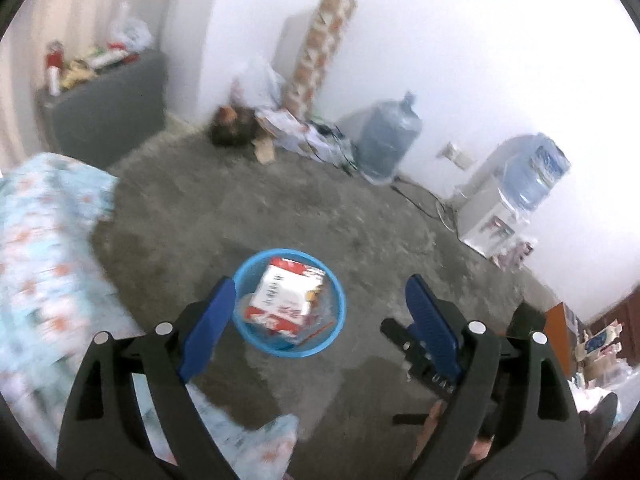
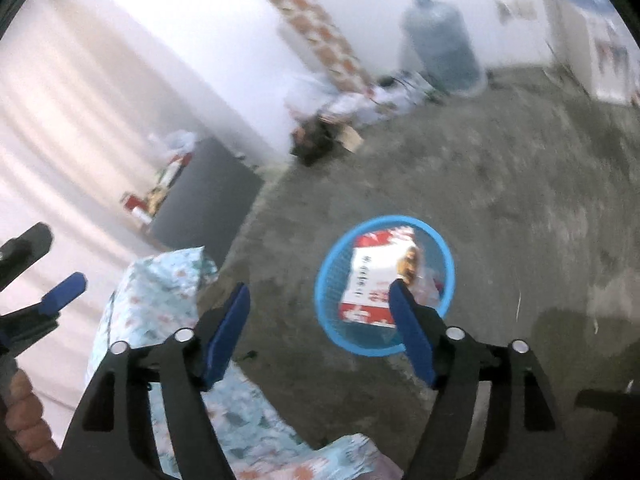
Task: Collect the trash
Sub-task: 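Open both grippers over the blue wastebasket to drop the bags, then move both tools back over the bed toward the remaining trash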
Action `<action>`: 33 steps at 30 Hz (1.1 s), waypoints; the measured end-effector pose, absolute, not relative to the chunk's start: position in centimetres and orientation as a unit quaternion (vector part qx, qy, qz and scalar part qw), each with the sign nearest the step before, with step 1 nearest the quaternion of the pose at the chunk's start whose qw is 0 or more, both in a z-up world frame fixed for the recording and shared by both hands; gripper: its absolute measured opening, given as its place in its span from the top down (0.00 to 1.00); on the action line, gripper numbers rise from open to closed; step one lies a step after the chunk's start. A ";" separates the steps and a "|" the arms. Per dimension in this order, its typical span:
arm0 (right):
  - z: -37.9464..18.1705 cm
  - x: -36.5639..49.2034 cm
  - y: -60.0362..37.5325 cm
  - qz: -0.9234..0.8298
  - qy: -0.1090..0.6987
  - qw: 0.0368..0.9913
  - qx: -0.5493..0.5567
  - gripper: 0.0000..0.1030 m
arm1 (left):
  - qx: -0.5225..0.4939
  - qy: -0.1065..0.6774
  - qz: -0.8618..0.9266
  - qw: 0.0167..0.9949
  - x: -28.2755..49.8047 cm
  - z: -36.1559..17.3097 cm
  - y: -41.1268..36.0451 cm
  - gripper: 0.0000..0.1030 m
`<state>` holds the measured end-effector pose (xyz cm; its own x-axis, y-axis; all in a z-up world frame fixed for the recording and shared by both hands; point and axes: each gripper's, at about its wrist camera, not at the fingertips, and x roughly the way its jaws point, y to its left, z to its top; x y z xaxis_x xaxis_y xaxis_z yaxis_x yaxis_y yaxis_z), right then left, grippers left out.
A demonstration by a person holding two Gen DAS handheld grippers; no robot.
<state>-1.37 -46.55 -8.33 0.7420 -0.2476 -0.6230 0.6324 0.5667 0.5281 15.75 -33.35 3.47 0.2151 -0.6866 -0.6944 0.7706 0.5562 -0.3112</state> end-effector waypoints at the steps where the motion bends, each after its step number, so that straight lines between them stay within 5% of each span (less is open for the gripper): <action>1: -7.3 -1.1 -45.5 -0.254 0.249 0.857 0.372 0.25 | 0.047 0.406 -0.462 0.787 15.1 4.5 -31.3 0.20; 11: 0.0 1.5 -35.9 -0.206 0.267 0.907 0.251 0.10 | 0.016 0.371 -0.370 0.851 11.9 7.1 -14.8 0.19; 33: 3.3 5.8 -17.8 -0.173 0.324 0.930 0.008 0.06 | -0.062 0.381 -0.172 0.906 10.3 4.4 7.8 0.19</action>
